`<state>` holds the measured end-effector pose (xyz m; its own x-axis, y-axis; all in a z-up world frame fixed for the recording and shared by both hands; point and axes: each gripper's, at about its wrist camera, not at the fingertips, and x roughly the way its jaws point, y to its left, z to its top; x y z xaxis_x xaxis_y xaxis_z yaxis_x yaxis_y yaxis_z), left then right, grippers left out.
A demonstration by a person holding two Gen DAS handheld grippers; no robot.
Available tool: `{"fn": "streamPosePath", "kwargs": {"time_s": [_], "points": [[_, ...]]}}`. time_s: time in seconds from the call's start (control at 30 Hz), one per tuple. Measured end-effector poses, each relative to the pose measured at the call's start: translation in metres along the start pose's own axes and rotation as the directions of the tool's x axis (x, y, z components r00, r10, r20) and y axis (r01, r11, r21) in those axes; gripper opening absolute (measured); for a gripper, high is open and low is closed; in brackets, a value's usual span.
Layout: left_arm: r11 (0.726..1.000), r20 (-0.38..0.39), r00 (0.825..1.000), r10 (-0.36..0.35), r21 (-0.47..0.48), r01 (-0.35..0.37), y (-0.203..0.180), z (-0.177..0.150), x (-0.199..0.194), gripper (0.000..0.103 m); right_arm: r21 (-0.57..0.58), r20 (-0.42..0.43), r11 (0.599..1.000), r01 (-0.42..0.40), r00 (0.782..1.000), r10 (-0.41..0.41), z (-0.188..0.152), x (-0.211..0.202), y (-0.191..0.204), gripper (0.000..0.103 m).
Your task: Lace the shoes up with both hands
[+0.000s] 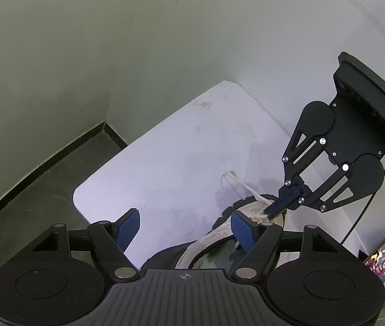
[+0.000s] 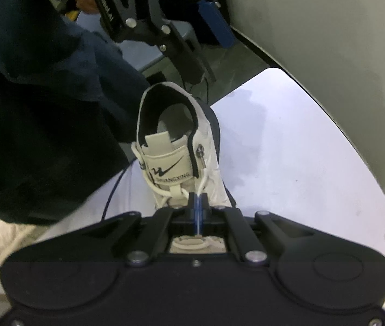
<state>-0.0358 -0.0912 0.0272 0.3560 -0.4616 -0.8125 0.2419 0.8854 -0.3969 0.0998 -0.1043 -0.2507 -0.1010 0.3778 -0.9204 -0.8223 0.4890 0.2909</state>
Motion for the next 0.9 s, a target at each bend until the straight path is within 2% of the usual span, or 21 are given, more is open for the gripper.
{"fn": "streamPosePath", "kwargs": {"time_s": [0.2,0.3,0.37,0.57,0.73,0.9], "points": [[0.999,-0.016,0.999,-0.032,0.011,0.032,-0.001,0.002,0.003,0.067,-0.11,-0.048,0.993,0.034,0.998,-0.039,0.009,0.011,0.002,0.0],[0.995,-0.046,0.995,-0.089,0.038,0.091,-0.008,0.001,0.005,0.066,-0.154,-0.044,0.988,0.026,0.998,-0.034,0.013,0.013,0.004,0.0],[0.99,-0.066,0.99,-0.122,0.056,0.126,-0.014,-0.001,0.008,0.059,-0.171,-0.027,0.985,0.027,0.999,-0.032,0.015,0.011,0.006,0.0],[0.985,-0.099,0.983,-0.155,0.067,0.162,-0.027,-0.002,0.024,0.049,-0.191,0.003,0.981,0.033,0.999,-0.033,0.016,0.002,0.01,0.0],[0.984,-0.106,0.982,-0.156,0.071,0.164,-0.036,0.003,0.038,0.025,-0.191,0.005,0.981,0.039,0.999,-0.038,0.014,-0.003,0.011,0.0],[0.981,-0.129,0.979,-0.158,0.089,0.171,-0.042,0.005,0.052,0.012,-0.187,0.015,0.981,0.046,0.999,-0.044,0.013,-0.004,0.012,0.0]]}}
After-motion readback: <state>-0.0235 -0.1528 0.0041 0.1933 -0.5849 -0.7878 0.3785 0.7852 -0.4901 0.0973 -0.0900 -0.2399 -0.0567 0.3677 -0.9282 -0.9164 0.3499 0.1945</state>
